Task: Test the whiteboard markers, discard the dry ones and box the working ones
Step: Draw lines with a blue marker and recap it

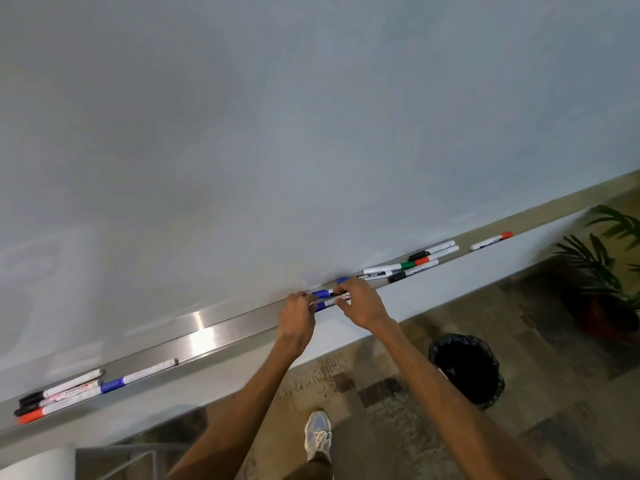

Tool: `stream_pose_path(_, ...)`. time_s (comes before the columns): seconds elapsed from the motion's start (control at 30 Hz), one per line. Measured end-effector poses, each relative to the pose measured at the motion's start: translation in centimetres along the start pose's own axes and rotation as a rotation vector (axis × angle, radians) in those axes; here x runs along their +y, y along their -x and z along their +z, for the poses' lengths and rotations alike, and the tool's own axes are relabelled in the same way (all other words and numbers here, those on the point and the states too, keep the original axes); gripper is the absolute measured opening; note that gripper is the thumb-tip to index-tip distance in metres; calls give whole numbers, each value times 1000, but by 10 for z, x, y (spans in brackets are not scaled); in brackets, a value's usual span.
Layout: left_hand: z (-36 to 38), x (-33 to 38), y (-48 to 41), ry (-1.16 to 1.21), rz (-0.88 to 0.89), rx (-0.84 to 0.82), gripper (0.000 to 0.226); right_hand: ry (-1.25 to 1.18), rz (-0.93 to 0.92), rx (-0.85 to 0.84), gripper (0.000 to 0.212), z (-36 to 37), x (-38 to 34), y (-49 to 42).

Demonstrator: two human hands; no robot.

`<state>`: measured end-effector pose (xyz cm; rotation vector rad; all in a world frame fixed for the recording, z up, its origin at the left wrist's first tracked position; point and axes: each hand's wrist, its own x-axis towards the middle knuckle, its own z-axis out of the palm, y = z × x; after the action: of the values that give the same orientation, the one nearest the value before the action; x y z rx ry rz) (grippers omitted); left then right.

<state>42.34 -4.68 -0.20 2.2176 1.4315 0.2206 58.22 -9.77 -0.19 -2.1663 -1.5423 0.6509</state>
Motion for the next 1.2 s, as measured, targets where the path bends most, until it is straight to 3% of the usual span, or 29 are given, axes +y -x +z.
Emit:
stream_pose_path(0.23, 15, -17, -10, 7, 32, -95, 30, 143, -38, -40, 29, 21, 1, -13)
stream_pose_path(0.77, 9, -36, -12, 35, 116, -96, 23, 244, -108, -10, 30, 30, -2, -10)
stream_pose_path(1.0, -16, -32, 18, 163, 157, -22, 14, 143, -237, -41, 30, 18, -29, 12)
stream_pose_path(1.2, -38, -33, 57, 113, 263, -16, 19, 138, -276, -68, 32, 9, -57, 49)
